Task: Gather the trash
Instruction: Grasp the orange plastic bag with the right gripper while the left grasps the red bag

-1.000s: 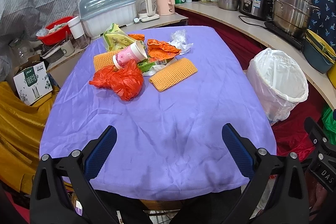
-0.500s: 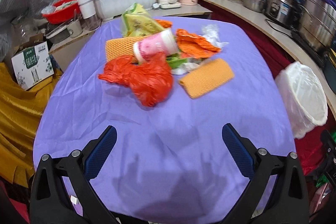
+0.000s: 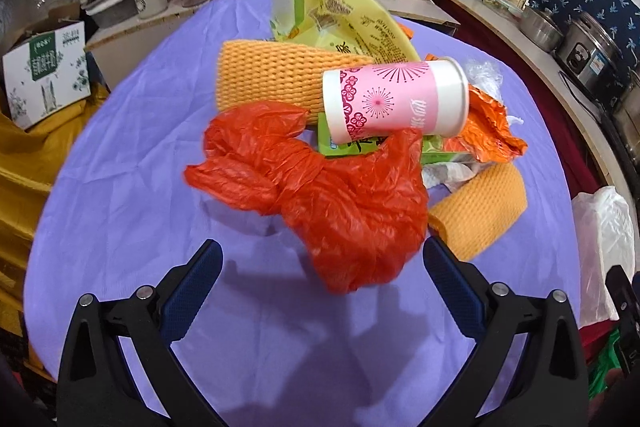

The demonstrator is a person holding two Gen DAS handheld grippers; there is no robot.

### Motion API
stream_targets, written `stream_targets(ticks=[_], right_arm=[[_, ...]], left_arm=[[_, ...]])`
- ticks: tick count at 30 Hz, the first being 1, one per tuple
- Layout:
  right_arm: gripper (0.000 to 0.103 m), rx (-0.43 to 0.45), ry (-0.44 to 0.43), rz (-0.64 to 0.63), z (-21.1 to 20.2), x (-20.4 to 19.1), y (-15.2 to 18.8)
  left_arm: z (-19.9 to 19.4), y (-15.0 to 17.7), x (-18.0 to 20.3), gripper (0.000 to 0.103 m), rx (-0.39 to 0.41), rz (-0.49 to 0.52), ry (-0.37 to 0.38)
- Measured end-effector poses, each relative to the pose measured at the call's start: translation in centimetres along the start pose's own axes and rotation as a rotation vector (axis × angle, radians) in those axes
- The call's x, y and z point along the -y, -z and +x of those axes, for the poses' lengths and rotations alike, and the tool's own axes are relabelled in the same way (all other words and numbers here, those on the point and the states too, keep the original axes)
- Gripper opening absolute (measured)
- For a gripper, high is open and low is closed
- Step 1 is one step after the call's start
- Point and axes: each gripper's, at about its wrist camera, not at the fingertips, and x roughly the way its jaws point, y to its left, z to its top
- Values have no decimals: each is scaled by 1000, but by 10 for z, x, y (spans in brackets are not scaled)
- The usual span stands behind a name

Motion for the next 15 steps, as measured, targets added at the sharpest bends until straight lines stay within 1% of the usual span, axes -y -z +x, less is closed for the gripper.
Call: stream_targets(ticks=[2, 4, 6, 7, 9, 10, 12, 15], right_arm=[[96, -4, -20, -7, 11, -13, -8], [96, 1, -40, -17, 19, -24, -14], [96, 8, -50, -28, 26, -36, -21], [96, 10, -58, -31, 29, -41, -24], [96, 16, -77, -35, 33, -50, -30], [96, 18, -87, -38, 36, -55, -32], [94, 18, -104, -42, 42, -63, -37], [88, 15, -131, -40, 52, -74, -45]], left_arm=[[11, -6, 1, 96, -13, -3, 10], [19, -9, 0, 93, -21, -11, 22], [26, -12, -3, 79, -35, -17, 54], [27, -12, -3, 75, -41, -15, 64], [28, -13, -7, 60, -44, -16, 92], [27, -13, -9, 57, -41, -17, 101], [26, -14, -10, 44, -39, -8, 121], [24, -14, -12, 37, -35, 0, 133]])
